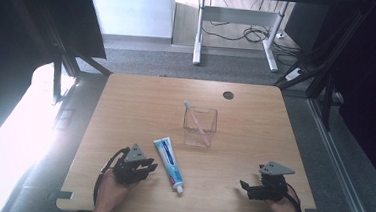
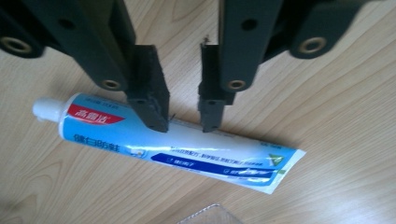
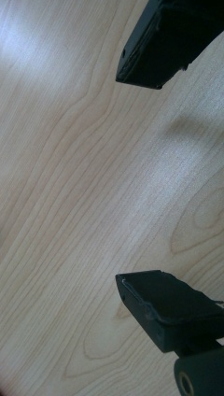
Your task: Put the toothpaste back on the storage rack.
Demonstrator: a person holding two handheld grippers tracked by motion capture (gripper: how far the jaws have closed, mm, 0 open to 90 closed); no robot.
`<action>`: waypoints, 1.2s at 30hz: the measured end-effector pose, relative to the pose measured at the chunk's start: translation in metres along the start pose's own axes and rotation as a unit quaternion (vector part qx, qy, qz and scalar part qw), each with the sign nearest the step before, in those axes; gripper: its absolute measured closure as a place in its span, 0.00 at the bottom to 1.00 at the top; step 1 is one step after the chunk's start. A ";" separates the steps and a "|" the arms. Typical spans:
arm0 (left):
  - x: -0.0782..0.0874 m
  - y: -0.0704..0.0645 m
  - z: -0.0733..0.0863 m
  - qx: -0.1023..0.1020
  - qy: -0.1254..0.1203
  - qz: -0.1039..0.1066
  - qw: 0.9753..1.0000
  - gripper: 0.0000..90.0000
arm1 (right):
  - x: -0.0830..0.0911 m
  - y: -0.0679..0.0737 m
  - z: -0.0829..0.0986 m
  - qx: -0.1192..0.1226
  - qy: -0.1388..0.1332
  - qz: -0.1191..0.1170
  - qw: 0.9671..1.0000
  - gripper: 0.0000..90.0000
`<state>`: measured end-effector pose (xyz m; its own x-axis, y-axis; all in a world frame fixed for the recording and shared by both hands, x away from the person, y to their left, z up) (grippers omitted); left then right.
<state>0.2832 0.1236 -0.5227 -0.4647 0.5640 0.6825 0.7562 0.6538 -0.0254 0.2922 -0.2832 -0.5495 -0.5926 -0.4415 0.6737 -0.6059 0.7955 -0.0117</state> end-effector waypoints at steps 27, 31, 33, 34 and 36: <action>-0.043 -0.018 -0.033 -0.023 0.032 0.051 0.998 1.00 | 0.002 0.000 0.000 0.003 -0.005 0.001 1.000 0.06; -0.053 -0.023 -0.037 -0.024 0.037 0.061 0.997 1.00 | 0.002 0.000 0.000 0.003 -0.005 0.000 1.000 0.07; -0.057 -0.027 -0.039 -0.027 0.039 0.063 0.997 1.00 | 0.001 0.001 0.000 0.005 -0.003 0.000 1.000 0.07; -0.057 -0.027 -0.039 -0.027 0.039 0.063 0.997 1.00 | 0.001 0.001 0.000 0.007 -0.001 0.000 1.000 0.07; -0.061 -0.030 -0.040 -0.027 0.041 0.063 0.997 1.00 | 0.000 0.001 0.001 0.008 0.000 0.000 1.000 0.07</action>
Point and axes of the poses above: each handheld gripper's, and its own axes: x roughly backward along the jaws, z roughly out of its underside, y roughly to its left, the point moved 4 cm from there along -x, roughly forward along the jaws, and after that the axes turned 3 degrees about -x, right-handed, at the moved point
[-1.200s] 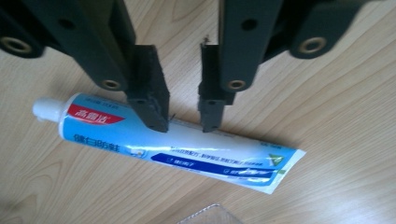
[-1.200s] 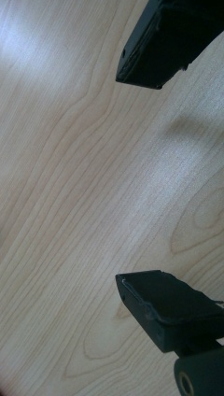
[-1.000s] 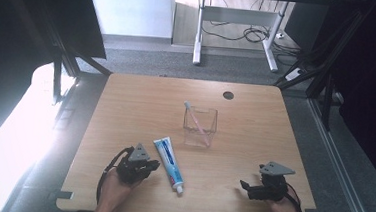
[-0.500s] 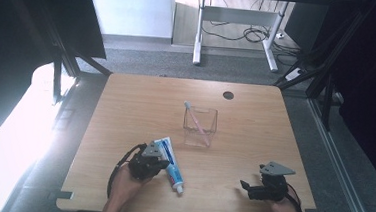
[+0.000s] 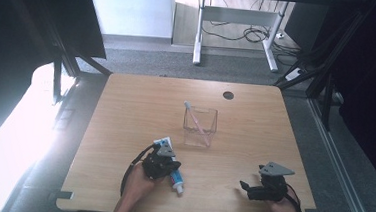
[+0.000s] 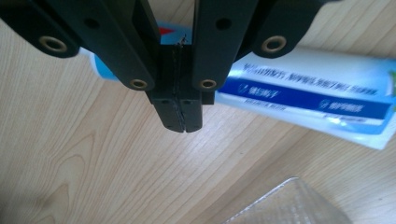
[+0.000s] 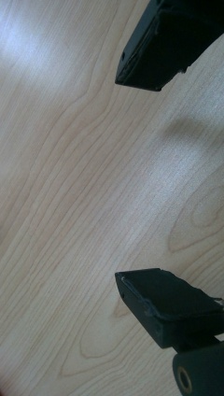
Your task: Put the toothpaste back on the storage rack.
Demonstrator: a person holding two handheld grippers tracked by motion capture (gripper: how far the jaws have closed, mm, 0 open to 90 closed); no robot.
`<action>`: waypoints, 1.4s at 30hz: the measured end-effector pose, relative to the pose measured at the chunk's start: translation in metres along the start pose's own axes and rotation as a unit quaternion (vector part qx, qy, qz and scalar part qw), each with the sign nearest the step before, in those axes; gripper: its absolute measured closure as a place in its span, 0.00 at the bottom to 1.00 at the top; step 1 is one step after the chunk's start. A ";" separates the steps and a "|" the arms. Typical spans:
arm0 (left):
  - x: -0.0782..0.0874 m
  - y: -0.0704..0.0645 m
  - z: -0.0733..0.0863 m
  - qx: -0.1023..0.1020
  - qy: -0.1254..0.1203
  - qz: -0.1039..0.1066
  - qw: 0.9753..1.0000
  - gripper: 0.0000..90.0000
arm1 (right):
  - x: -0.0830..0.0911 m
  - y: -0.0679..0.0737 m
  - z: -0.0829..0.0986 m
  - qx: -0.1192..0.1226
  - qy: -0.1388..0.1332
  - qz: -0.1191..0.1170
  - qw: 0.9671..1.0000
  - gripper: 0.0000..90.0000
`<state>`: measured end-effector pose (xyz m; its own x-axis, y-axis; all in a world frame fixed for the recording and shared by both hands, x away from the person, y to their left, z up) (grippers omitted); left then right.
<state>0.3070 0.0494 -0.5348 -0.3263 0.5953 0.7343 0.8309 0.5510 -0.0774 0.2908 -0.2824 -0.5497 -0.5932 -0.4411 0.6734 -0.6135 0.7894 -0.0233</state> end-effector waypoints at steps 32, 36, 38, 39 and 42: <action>0.006 -0.001 0.019 0.013 0.045 -0.005 0.999 1.00 | 0.000 0.001 0.001 0.009 0.006 0.003 1.000 0.08; 0.010 0.001 0.023 0.018 0.046 -0.007 0.999 1.00 | 0.000 0.001 0.001 0.009 0.007 0.003 1.000 0.08; 0.012 0.003 0.025 0.019 0.045 -0.009 0.999 1.00 | 0.000 0.000 0.001 0.009 0.007 0.004 1.000 0.08; 0.012 0.003 0.025 0.019 0.045 -0.009 0.999 1.00 | 0.000 0.000 0.001 0.010 0.007 0.004 1.000 0.08; 0.016 0.006 0.029 0.020 0.047 -0.012 0.999 1.00 | 0.000 0.000 0.001 0.010 0.008 0.004 1.000 0.09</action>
Point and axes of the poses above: each handheld gripper's, and its own axes: x roughly backward along the jaws, z roughly out of its underside, y roughly to its left, the point moved 4 cm from there along -x, roughly forward along the jaws, and after that the axes turned 3 degrees about -x, right-handed, at the moved point
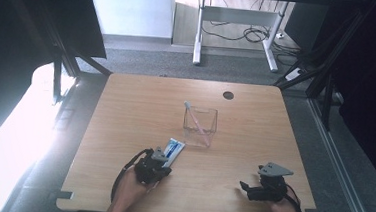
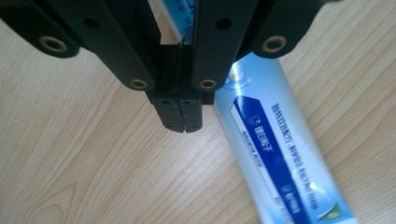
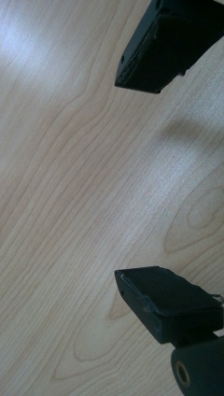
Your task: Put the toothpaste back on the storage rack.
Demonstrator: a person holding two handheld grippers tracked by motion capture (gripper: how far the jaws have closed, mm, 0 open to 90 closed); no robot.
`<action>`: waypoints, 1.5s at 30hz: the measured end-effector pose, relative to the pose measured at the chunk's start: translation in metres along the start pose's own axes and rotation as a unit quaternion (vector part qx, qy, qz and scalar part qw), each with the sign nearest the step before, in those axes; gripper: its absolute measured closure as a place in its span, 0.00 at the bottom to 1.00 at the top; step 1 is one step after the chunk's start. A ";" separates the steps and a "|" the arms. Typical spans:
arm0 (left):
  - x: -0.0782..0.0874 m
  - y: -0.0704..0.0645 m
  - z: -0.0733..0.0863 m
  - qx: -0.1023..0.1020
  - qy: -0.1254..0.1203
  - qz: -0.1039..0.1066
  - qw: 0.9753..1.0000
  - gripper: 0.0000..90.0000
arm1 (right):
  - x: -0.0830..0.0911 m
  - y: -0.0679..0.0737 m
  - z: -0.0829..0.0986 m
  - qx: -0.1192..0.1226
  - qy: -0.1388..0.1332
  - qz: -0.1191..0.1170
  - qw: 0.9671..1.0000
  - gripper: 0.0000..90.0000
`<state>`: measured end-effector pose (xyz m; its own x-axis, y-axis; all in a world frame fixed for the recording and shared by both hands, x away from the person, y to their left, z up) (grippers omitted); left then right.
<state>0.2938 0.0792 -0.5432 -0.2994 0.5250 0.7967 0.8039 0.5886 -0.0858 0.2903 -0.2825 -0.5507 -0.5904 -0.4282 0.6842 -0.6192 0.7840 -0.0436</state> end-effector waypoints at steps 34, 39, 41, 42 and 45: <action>0.017 0.036 -0.018 -0.001 0.061 -0.025 0.998 0.56 | -0.001 0.000 0.000 0.000 0.001 -0.002 1.000 0.09; 0.005 0.041 -0.025 0.011 0.079 -0.017 0.997 0.49 | -0.001 -0.001 0.000 0.000 0.001 -0.002 1.000 0.09; 0.000 0.041 -0.028 0.006 0.091 -0.019 0.996 0.48 | -0.001 -0.001 0.000 0.000 0.001 -0.002 1.000 0.09; 0.000 0.041 -0.028 0.006 0.091 -0.019 0.996 0.47 | -0.001 -0.001 0.000 0.000 0.001 -0.002 1.000 0.09; -0.008 0.042 -0.032 0.001 0.109 -0.022 0.994 0.47 | -0.001 -0.001 0.000 0.000 0.001 -0.002 1.000 0.09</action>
Point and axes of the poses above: each handheld gripper's, and its own axes: x roughly backward along the jaws, z roughly out of its underside, y roughly to its left, the point moved 4 cm from there along -x, roughly forward along the jaws, and after that the axes turned 3 degrees about -x, right-handed, at the moved point
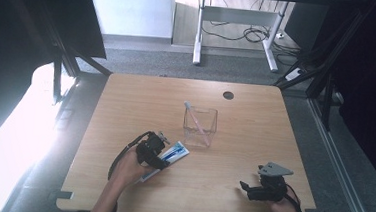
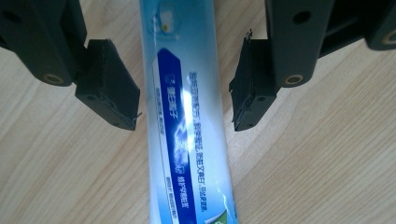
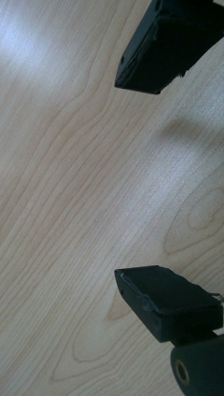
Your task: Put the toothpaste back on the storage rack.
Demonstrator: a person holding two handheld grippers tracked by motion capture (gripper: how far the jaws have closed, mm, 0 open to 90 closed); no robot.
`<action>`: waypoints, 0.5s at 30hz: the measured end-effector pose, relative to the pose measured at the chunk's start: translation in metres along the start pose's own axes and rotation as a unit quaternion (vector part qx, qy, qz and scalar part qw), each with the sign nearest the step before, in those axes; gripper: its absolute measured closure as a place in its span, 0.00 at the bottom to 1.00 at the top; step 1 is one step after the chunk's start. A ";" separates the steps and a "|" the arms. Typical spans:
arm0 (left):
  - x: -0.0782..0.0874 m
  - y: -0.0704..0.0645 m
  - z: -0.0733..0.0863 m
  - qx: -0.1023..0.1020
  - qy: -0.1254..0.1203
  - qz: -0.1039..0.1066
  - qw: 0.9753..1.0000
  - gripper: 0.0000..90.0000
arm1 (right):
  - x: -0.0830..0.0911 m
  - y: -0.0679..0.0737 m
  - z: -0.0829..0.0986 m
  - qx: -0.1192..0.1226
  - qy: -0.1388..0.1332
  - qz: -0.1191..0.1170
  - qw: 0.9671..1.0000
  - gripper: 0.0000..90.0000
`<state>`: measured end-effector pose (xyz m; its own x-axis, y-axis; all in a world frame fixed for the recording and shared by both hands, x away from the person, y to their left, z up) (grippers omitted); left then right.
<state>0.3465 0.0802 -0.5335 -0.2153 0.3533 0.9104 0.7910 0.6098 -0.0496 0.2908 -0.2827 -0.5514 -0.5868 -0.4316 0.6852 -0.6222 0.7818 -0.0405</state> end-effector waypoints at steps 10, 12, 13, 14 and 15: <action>-0.016 0.000 -0.009 0.002 0.052 0.003 0.999 0.50 | 0.001 -0.001 0.001 0.000 0.001 0.001 1.000 0.09; -0.016 0.001 -0.011 0.002 0.058 0.002 0.998 0.51 | 0.001 -0.001 0.001 0.000 0.001 0.001 1.000 0.09; -0.016 0.000 -0.011 0.005 0.062 0.001 0.998 0.52 | 0.001 -0.001 0.001 0.000 0.000 0.001 1.000 0.09; -0.016 0.000 -0.012 0.006 0.067 0.001 0.998 0.52 | 0.001 -0.001 0.000 0.000 0.000 0.001 1.000 0.09; -0.016 0.000 -0.012 0.006 0.067 0.001 0.998 0.53 | 0.001 -0.001 0.000 0.000 0.000 0.001 1.000 0.09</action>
<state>0.3568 0.0659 -0.5432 -0.1344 0.2568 0.9571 0.7843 0.6179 -0.0557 0.2909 -0.2841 -0.5512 -0.5882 -0.4291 0.6855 -0.6211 0.7825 -0.0431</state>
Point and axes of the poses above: each handheld gripper's, and its own axes: x roughly backward along the jaws, z roughly out of its underside, y roughly to its left, the point moved 4 cm from there along -x, roughly forward along the jaws, and after that the axes turned 3 degrees about -x, right-handed, at the moved point
